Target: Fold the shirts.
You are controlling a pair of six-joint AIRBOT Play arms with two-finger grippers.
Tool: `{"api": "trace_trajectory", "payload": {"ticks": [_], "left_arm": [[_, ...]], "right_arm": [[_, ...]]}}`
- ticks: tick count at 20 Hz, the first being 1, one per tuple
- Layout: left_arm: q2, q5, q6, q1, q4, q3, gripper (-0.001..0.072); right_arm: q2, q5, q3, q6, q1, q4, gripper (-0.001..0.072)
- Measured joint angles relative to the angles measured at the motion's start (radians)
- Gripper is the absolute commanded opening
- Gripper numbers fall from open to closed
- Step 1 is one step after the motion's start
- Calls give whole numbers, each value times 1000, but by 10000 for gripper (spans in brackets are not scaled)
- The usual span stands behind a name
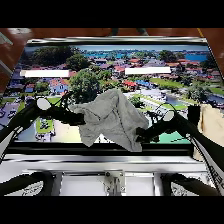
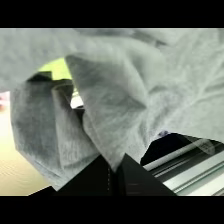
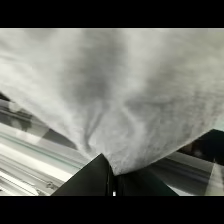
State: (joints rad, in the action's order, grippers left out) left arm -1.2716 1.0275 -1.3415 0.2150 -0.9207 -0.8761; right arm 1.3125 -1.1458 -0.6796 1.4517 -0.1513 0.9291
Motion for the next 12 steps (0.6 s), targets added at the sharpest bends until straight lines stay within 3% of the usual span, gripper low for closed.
{"api": "trace_trajectory", "payload": {"ticks": [6, 9, 12], "left_arm": [[405, -16, 41, -77, -43, -238, 41], [610, -77, 56, -149, -89, -442, 42], [747, -101, 13, -204, -118, -597, 42]], "right_arm": [[-367, -38, -365, -108, -6, 95, 63], [-576, 69, -583, -62, -7, 229, 63], [-725, 138, -727, 30, -9, 321, 63]]}}
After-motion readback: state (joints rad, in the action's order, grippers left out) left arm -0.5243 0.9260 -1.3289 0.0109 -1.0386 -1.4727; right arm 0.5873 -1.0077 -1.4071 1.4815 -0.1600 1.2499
